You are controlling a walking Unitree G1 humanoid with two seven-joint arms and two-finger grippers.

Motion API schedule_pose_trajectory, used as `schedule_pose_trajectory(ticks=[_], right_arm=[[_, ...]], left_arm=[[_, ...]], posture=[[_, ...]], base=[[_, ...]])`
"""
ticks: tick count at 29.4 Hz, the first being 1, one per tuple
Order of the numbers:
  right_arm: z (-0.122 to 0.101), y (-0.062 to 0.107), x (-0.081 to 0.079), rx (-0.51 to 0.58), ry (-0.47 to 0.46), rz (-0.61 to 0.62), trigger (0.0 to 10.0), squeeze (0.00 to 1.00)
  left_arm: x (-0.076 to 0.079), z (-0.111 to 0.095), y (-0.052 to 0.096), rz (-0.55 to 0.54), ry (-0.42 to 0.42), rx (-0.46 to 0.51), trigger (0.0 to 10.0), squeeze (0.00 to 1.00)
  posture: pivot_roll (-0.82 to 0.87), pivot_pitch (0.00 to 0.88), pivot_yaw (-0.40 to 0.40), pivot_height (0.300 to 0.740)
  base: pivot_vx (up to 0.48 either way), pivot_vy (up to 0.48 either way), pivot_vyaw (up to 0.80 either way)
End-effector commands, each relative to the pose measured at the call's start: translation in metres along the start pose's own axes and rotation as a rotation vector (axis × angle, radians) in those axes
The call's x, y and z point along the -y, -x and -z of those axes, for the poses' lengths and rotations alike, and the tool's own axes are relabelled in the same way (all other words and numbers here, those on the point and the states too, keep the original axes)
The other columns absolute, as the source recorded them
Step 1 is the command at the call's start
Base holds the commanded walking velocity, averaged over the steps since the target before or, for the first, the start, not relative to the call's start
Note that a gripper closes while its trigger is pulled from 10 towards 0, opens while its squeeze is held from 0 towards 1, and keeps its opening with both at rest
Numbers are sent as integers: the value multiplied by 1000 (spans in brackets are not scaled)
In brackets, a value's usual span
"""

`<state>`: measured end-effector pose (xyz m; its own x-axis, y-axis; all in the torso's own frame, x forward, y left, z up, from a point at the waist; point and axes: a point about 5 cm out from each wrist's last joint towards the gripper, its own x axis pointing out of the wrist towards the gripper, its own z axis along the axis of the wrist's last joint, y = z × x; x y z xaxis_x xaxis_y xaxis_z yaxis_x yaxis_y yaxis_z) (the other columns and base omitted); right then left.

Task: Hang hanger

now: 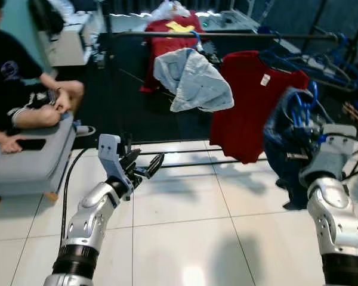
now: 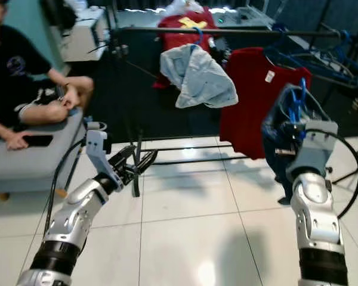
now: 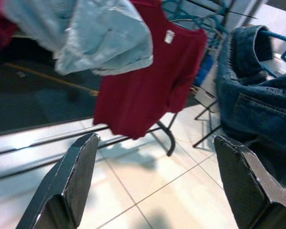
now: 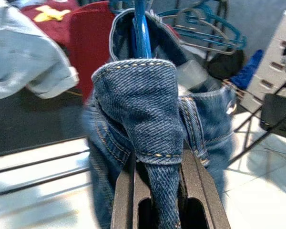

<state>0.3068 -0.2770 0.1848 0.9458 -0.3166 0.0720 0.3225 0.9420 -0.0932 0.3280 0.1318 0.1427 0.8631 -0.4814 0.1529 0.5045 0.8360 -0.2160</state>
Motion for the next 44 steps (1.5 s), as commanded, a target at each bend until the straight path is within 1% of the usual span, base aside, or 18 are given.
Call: schedule_pose_trajectory(ticks=[1,2,3,4,5,6,7,8,18,27,33,36,44], right_arm=[[-11,0,4,60,7,13,78,0],[-11,0,4,60,7,13,78,0],[-12,0,4,64,2,10,1294,0],[-14,-1,5,69,-4,7,3922,0],[-15,-1,5,73,-8,4,4824,0],[-17,-2,5,79,-12,0,7686,0],[-18,-2,6,83,-14,-2,7686,0],[-20,-2,6,89,-20,-4,10000,0],[-33,-4,12,130,-40,-7,10000,0],[-39,-6,17,146,-32,1,10000,0],[-43,-7,21,158,-32,14,10000,0],[-43,-7,21,155,-34,18,10000,0],[-39,-7,19,139,-47,6,10000,0]], left_arm=[[2,4,3,2,2,-18,10000,0],[2,4,3,2,2,-18,10000,0],[3,4,3,1,3,-20,10000,0],[3,4,4,0,4,-22,10000,0],[4,4,4,0,4,-24,10000,0],[4,4,4,0,5,-25,10000,0],[4,4,4,1,6,-26,10000,0],[4,4,4,1,6,-27,10000,0],[5,6,4,4,1,-34,10000,0],[8,7,4,12,4,-44,10000,0],[14,9,2,30,14,-56,10000,0],[15,10,2,29,9,-67,10000,0],[14,10,4,23,12,-82,10000,0]], posture=[[-12,58,-16,740],[-12,58,-16,740],[-12,58,-16,740],[-12,58,-16,740],[-13,59,-14,740],[-13,59,-14,740],[-13,59,-14,740],[-15,59,-14,740],[-17,60,-13,740],[-23,50,-14,740],[-26,48,-14,740],[-26,54,-15,740],[-21,62,-16,740]], base=[[382,0,0],[382,0,0],[382,0,0],[390,0,0],[390,0,0],[390,0,0],[390,0,0],[394,0,0],[398,0,0],[402,0,0],[427,0,0],[283,-382,0],[0,-450,0]])
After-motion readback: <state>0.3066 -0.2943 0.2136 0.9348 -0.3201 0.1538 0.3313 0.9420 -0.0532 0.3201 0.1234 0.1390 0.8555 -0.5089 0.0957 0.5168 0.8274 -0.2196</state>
